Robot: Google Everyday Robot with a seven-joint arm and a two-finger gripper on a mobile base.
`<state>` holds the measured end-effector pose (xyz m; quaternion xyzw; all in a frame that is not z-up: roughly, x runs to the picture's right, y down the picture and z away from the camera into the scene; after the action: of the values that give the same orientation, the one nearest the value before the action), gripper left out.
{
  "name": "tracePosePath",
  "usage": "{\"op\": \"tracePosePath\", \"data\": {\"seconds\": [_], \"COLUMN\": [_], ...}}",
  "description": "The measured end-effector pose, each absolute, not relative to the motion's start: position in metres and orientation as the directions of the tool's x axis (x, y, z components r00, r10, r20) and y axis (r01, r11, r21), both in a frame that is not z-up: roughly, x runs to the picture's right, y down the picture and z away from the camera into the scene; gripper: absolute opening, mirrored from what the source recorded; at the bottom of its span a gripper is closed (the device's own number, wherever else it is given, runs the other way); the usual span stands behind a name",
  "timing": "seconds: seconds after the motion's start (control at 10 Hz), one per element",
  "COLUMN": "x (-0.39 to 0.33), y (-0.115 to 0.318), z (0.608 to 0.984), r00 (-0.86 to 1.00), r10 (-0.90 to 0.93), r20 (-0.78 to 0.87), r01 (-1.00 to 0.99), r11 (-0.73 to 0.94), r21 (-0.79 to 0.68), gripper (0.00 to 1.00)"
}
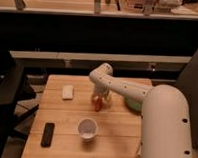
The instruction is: Drag the pepper across the table
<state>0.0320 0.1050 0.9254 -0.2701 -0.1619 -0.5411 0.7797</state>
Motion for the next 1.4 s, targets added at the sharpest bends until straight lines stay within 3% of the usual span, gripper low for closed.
{"op": "tracePosePath", "data": {"seconds": [0.4, 1.0, 1.4], "x": [0.030, 0.050, 0.066], "y": [0.105, 0.114, 0.116], "z": [0.926, 0.919, 0.917], "r00": [0.353, 0.371, 0.393], "r10": [-0.758, -0.749, -0.740], "r20": [0.549, 0.549, 0.546], "r01": [0.935, 0.928, 0.919], "r11": [0.259, 0.276, 0.302], "r21": [-0.243, -0.249, -0.253], "gripper": [0.57, 0.03, 0.00]}}
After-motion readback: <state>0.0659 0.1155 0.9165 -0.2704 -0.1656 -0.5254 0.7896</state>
